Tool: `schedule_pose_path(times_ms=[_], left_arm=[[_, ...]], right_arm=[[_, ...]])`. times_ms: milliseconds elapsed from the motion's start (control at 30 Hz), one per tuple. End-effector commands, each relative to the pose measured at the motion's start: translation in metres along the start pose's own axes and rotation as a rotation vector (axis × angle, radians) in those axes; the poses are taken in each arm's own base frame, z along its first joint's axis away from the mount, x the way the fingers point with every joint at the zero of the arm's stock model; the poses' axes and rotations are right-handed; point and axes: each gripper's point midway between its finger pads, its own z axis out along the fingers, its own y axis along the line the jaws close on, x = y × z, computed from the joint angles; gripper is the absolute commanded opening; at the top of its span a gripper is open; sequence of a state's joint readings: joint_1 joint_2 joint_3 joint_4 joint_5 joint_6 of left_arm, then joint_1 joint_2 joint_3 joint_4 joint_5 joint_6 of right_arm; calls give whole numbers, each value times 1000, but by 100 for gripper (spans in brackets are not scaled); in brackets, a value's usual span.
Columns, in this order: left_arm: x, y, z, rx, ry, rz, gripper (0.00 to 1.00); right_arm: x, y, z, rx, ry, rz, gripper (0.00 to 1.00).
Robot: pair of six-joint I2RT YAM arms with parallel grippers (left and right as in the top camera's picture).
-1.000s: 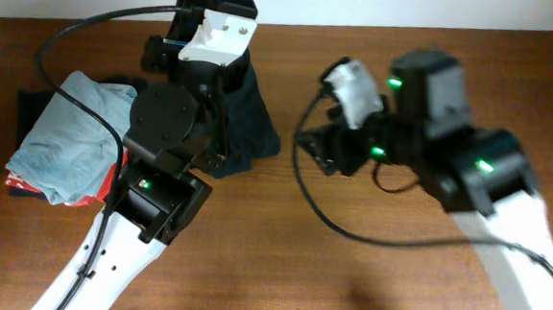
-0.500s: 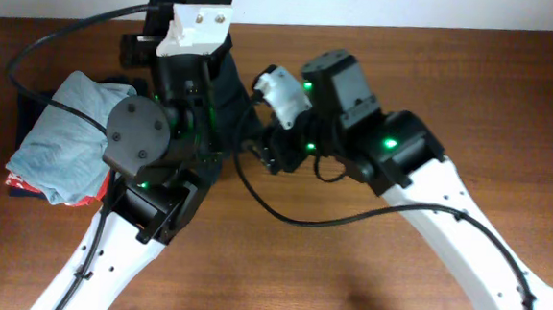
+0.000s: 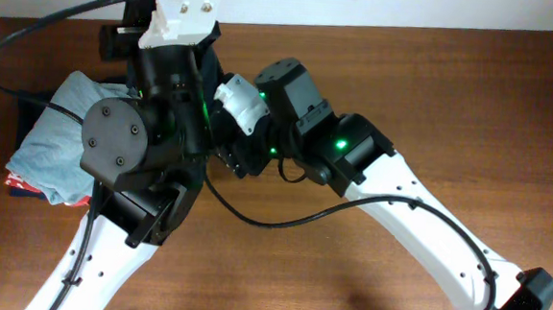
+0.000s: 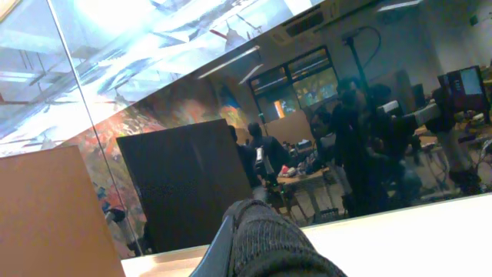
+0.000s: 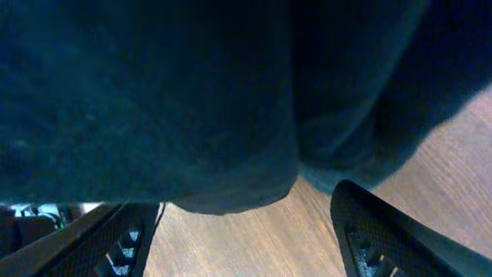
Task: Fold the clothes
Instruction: 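Lift the garment with both grippers and spread it apart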
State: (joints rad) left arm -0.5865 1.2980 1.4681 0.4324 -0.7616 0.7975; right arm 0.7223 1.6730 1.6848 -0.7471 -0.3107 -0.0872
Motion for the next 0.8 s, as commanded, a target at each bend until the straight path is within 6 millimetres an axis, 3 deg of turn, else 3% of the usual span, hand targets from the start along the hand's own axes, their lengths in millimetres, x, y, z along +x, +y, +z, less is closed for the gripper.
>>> schedule_pose_path(times_ms=[0, 67, 267, 400, 467, 600, 767], left_arm=[[-14, 21, 1, -47, -18, -7, 5], [-15, 23, 1, -54, -16, -8, 5], [-15, 25, 1, -59, -13, -4, 6], [-15, 25, 1, -60, -12, 17, 6], [-14, 26, 1, -67, -2, 42, 7], [-9, 30, 1, -88, 24, 64, 7], [0, 24, 1, -76, 65, 100, 10]], right_arm=[[-5, -10, 2, 60, -17, -16, 74], [-7, -11, 2, 65, -27, -16, 69], [-9, -11, 2, 64, -35, 7, 28], [-7, -28, -2, 172, -24, 25, 6], [-7, -39, -11, 243, -27, 45, 4], [-15, -55, -44, 388, -72, 58, 4], [-18, -94, -129, 704, -157, 145, 4]])
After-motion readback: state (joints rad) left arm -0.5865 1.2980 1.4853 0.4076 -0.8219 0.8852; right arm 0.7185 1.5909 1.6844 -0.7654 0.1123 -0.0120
